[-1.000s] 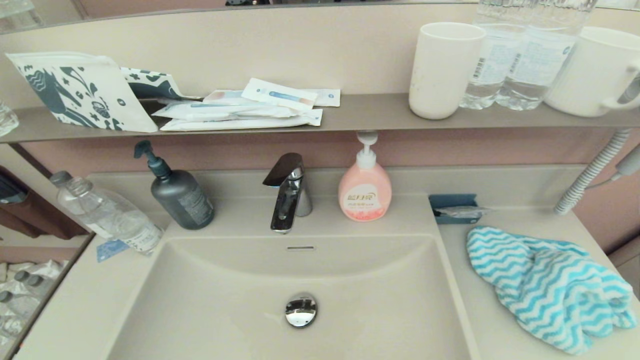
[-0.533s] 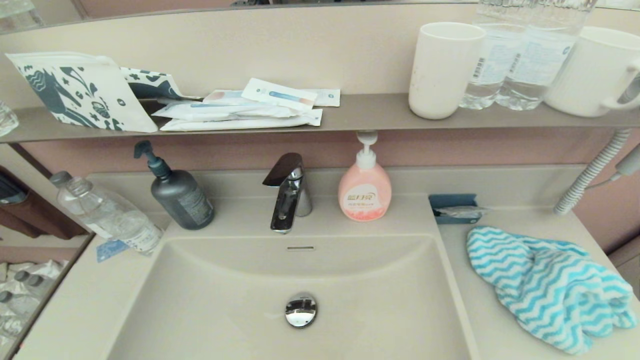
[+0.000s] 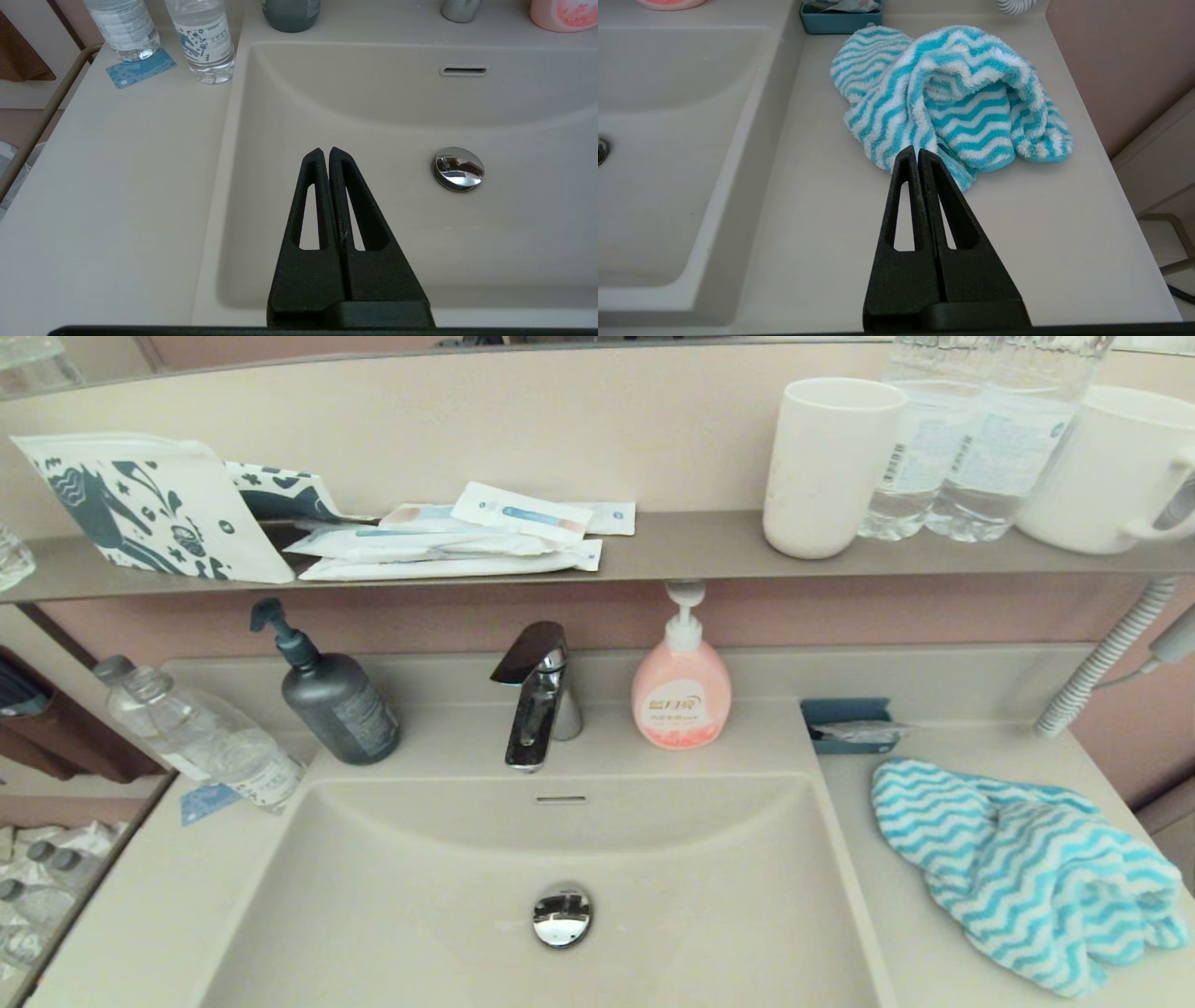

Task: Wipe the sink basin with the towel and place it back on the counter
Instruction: Pick up the cloth

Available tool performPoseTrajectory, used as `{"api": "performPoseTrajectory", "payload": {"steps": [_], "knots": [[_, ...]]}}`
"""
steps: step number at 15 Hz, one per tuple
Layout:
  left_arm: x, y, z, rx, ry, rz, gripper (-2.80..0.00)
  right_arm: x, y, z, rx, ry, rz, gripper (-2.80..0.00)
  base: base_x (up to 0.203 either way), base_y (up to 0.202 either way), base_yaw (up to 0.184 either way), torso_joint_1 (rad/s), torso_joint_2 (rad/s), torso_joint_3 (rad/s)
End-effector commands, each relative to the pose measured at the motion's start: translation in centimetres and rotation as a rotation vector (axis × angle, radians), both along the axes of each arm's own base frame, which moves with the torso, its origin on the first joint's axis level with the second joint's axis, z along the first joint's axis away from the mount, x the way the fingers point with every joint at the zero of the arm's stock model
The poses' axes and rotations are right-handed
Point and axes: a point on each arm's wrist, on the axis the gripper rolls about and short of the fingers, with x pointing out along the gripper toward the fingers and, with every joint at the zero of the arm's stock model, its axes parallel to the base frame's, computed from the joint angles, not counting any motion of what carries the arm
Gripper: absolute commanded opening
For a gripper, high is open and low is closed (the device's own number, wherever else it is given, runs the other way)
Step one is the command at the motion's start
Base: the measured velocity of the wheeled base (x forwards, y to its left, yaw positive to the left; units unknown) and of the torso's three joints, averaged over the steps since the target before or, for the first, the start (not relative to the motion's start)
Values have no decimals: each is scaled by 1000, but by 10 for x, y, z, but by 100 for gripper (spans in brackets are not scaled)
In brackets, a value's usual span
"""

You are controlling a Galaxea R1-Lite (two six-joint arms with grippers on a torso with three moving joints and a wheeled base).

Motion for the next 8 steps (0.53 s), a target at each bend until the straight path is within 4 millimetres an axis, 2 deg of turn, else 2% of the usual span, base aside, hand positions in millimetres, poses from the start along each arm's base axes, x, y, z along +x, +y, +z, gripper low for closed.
{"api": "performPoseTrajectory", "payload": {"steps": [1, 8], "knots": [[0, 0, 0, -1, 2, 1, -280, 0, 0, 0, -1, 0, 1, -280, 0, 0, 0, 0, 0, 0], [0, 0, 0, -1, 2, 1, -280, 0, 0, 1, -18, 2, 2, -280, 0, 0, 0, 0, 0, 0]]}}
